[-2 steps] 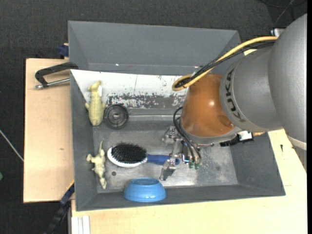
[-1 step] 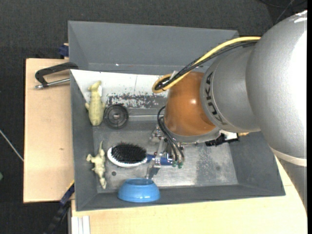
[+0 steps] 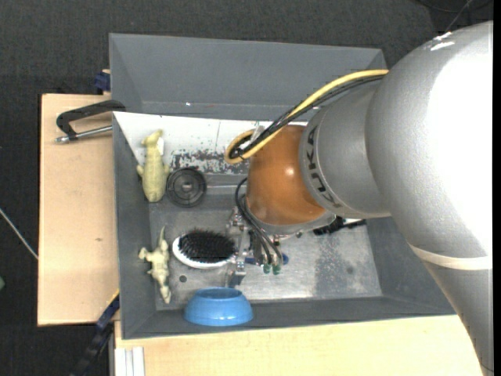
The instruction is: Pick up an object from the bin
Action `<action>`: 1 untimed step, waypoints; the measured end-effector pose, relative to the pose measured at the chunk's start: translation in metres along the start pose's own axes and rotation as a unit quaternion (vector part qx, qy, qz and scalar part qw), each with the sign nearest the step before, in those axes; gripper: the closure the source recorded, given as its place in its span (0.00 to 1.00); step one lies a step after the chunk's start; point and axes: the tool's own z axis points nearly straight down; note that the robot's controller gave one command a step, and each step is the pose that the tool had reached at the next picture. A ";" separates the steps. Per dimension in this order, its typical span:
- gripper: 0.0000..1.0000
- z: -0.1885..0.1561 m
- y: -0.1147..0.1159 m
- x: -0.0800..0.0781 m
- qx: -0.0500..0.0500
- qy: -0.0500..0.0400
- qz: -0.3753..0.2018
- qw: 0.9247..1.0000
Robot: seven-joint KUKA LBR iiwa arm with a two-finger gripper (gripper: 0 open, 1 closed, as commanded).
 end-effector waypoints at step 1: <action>0.00 0.000 0.056 0.009 -0.002 -0.003 0.085 0.996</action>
Offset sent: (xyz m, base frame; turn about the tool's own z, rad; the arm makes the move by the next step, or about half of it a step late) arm -0.0076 0.0548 -0.0026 0.1718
